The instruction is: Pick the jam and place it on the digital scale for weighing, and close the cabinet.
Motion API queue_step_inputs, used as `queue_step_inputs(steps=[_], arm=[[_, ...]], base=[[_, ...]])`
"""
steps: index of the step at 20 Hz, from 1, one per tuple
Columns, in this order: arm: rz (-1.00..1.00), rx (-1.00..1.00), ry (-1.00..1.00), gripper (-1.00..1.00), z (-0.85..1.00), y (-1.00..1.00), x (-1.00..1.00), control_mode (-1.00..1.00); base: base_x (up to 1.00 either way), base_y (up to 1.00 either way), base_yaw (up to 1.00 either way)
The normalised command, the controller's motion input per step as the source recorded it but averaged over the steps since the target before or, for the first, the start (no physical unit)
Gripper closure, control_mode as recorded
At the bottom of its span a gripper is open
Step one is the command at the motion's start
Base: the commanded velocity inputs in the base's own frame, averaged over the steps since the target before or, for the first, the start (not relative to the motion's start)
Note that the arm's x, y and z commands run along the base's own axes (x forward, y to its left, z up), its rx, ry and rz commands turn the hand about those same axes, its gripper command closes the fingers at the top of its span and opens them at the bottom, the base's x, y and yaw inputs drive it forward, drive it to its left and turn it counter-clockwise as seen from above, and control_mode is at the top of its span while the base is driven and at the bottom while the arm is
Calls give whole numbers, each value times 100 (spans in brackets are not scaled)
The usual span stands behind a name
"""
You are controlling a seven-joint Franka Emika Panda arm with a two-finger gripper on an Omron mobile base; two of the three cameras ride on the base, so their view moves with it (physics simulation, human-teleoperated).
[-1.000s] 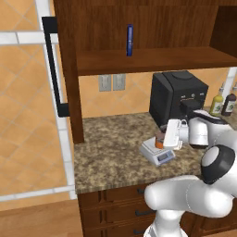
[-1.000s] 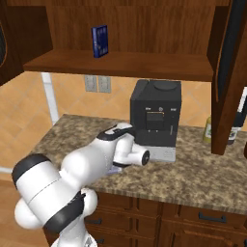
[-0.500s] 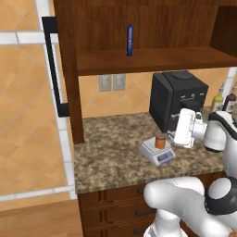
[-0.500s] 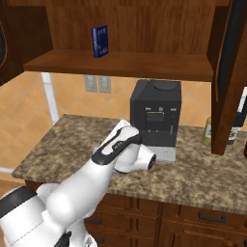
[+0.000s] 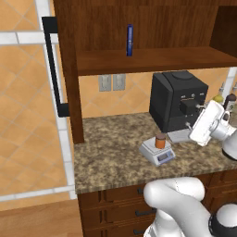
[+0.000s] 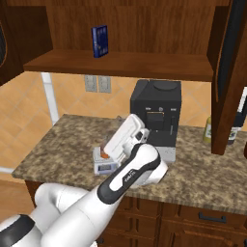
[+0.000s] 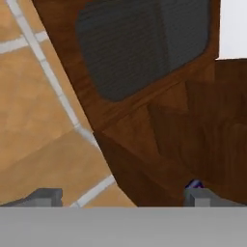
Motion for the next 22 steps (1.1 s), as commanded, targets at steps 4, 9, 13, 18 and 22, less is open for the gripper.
queue_step_inputs(steps=[4,9,13,18,22], arm=[[0,12,-34,-100,67,-55,-13,-100],[0,30,-36,-100,10,-69,-3,-100],[0,24,-19,-100,12,-73,-15,-100],[-3,10,1,-100,46,-64,-35,-100],[-10,3,8,-100,17,-65,-37,-100]], base=[[0,0,0],[0,0,0],[0,0,0],[0,0,0],[0,0,0]])
